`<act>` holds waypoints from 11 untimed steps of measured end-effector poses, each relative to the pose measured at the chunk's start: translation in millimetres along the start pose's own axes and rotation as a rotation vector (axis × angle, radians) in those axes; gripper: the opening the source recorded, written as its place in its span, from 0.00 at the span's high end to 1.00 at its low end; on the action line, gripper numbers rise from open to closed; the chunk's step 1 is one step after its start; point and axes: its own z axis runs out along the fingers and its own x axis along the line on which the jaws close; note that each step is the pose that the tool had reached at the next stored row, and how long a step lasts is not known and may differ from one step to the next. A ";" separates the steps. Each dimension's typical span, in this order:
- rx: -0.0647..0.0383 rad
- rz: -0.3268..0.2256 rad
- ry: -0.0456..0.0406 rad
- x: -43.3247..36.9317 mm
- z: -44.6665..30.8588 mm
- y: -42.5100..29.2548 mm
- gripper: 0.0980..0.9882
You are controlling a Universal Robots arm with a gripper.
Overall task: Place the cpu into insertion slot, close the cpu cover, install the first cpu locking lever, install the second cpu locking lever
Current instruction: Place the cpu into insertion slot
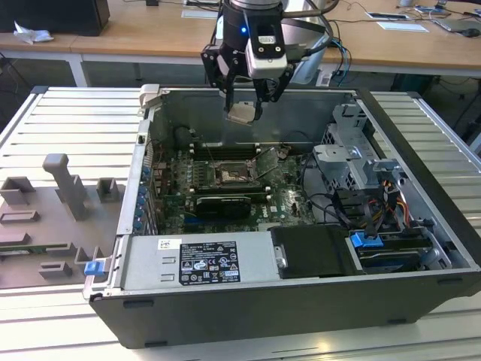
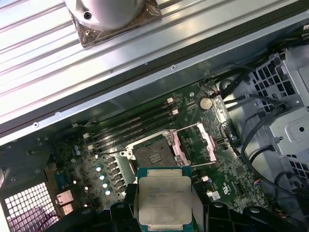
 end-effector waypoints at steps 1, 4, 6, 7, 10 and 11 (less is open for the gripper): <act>0.000 0.008 -0.0007 0.0 0.0 0.0 0.51; -0.001 0.033 -0.0027 0.0 0.1 0.0 0.51; -0.001 0.057 -0.0047 0.0 0.2 0.0 0.51; -0.001 0.071 -0.0059 0.0 0.3 0.0 0.51; -0.002 0.099 -0.0081 0.0 0.3 0.0 0.51; -0.002 0.109 -0.0090 0.0 0.4 0.0 0.51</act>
